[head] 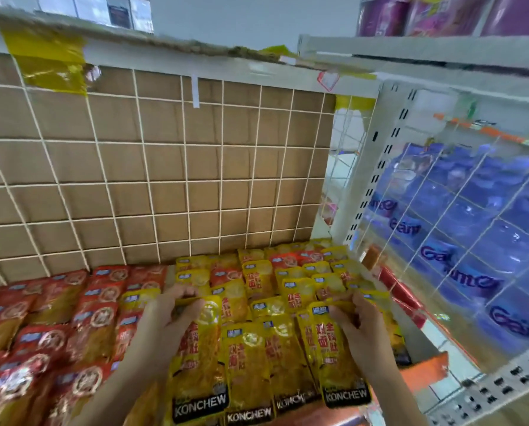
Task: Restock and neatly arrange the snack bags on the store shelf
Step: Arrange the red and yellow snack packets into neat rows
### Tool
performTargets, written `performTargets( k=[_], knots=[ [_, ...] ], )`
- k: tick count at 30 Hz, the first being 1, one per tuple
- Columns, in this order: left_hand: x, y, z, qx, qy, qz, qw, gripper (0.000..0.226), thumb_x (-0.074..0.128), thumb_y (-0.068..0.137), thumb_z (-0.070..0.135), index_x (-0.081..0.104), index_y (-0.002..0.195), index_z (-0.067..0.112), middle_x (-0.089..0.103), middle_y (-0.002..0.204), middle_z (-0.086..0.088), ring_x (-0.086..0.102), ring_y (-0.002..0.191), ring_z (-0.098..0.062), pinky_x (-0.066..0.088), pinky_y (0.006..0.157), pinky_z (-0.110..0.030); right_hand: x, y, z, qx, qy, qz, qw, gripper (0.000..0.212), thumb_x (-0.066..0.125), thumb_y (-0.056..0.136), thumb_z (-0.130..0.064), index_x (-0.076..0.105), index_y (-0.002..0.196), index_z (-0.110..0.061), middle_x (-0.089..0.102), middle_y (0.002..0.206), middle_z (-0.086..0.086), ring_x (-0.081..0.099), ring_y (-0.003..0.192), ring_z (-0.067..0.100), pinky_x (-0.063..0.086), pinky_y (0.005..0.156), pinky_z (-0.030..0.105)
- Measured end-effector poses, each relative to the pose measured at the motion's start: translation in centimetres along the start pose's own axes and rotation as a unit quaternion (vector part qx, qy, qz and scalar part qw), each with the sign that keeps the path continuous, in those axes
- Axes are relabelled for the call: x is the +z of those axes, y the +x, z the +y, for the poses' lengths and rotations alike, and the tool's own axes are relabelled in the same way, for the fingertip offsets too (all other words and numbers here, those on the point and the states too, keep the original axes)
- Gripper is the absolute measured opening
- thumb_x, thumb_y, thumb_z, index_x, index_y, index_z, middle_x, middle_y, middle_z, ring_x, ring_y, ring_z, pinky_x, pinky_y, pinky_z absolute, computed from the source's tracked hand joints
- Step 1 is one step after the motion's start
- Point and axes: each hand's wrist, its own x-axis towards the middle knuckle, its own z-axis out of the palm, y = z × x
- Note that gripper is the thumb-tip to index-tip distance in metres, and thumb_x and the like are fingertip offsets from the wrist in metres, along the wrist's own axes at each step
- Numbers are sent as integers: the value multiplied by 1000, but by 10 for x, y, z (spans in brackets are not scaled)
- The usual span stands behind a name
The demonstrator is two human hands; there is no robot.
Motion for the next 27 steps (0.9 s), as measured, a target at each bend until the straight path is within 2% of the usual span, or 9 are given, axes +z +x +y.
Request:
performTargets(
  k=[1,4,9,11,14,19,23,25,27],
  knots=[
    [10,0,4,-7,2,-2,1000,25,62,84,2,61,73,25,64,72,-2,52,59,-7,34,51,-16,-6,6,7,-6,-4,1,1000,13,63,86,-12,58,78,-21,61,71,17,51,63,30,32,53,23],
    [38,1,9,-39,-4,-14,999,19,61,87,5,61,76,21,61,65,14,48,53,-3,34,49,-14,-23,23,25,-10,-2,-4,1000,18,64,85,-6,60,78,-22,63,69,14,53,63,27,34,53,23],
    [78,4,18,-55,21,-20,998,19,60,88,9,59,78,25,60,69,2,46,56,-7,36,53,-16,-39,47,54,-18,-37,-19,999,16,67,83,-9,62,80,-23,65,69,-3,59,65,4,43,60,17],
    [92,7,21,-58,50,-36,996,24,60,88,11,55,76,31,59,73,10,47,56,-1,38,55,-15,-39,53,61,-13,-55,-10,998,14,66,83,-10,61,80,-23,63,67,-5,57,64,0,41,59,19],
    [109,11,22,-62,112,-53,990,22,60,88,15,53,81,34,58,84,18,53,73,4,40,62,-7,-35,58,70,-40,-109,-3,993,12,67,82,-12,59,81,-20,62,68,-9,57,58,-2,39,53,11],
    [126,16,18,-58,186,-24,981,8,59,89,22,59,96,27,59,90,16,54,78,-2,38,61,-9,-21,57,74,-130,-177,23,975,14,73,77,-8,64,86,-14,61,72,-7,60,56,10,51,51,25],
    [131,11,15,-12,226,-9,974,15,58,88,26,61,101,21,56,95,14,52,86,-5,40,71,-12,-14,54,75,-165,-224,44,960,16,73,75,-9,66,88,-12,61,84,0,61,72,22,54,59,44],
    [133,7,14,2,245,-12,969,37,44,83,49,60,105,24,54,100,15,49,93,-5,41,83,-22,-12,54,78,-171,-240,45,955,23,76,71,-7,66,91,-11,63,87,5,62,77,27,55,60,44],
    [135,1,13,0,281,-39,959,62,25,73,63,54,116,29,48,112,18,41,106,-4,31,98,-27,-11,51,79,-185,-251,40,949,27,78,69,-9,66,93,-13,64,89,5,63,80,28,55,62,42]
  ],
)
